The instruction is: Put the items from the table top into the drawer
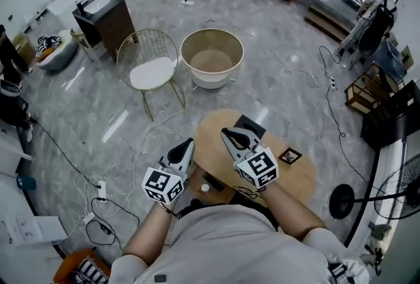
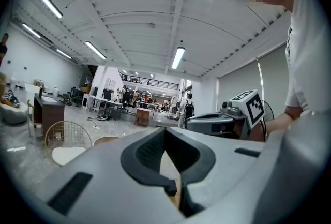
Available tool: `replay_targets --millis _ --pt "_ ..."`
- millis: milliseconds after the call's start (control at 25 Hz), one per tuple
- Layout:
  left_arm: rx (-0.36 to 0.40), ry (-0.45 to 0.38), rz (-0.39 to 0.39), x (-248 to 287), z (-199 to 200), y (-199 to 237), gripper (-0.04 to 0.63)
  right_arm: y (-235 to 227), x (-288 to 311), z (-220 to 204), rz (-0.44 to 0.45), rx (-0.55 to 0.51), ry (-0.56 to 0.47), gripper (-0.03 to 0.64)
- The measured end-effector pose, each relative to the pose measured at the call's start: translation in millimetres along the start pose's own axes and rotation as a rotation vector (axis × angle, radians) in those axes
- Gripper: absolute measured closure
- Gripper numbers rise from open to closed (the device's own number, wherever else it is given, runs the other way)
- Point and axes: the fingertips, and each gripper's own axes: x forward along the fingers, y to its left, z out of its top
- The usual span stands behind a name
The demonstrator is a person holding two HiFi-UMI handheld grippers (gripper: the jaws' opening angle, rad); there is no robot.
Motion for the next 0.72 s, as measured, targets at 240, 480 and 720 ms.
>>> replay_targets --millis 240,480,720 --pt "0.029 -0.029 -0.089 -4.6 24.9 -8.3 0.586 5.0 -24.9 16.8 -0.096 0.015 -0.023 0.589" --pt "0.055 -0.014 -0.198 -4.3 42.1 -19.7 0.586 12.8 -43.1 21.6 -0.191 0.084 -0.026 0.589" --pt "0.071 -0.032 -0.227 -8.5 49.2 -36.9 0.586 18.4 -64.0 26.8 -0.213 0.066 -0.043 0.589"
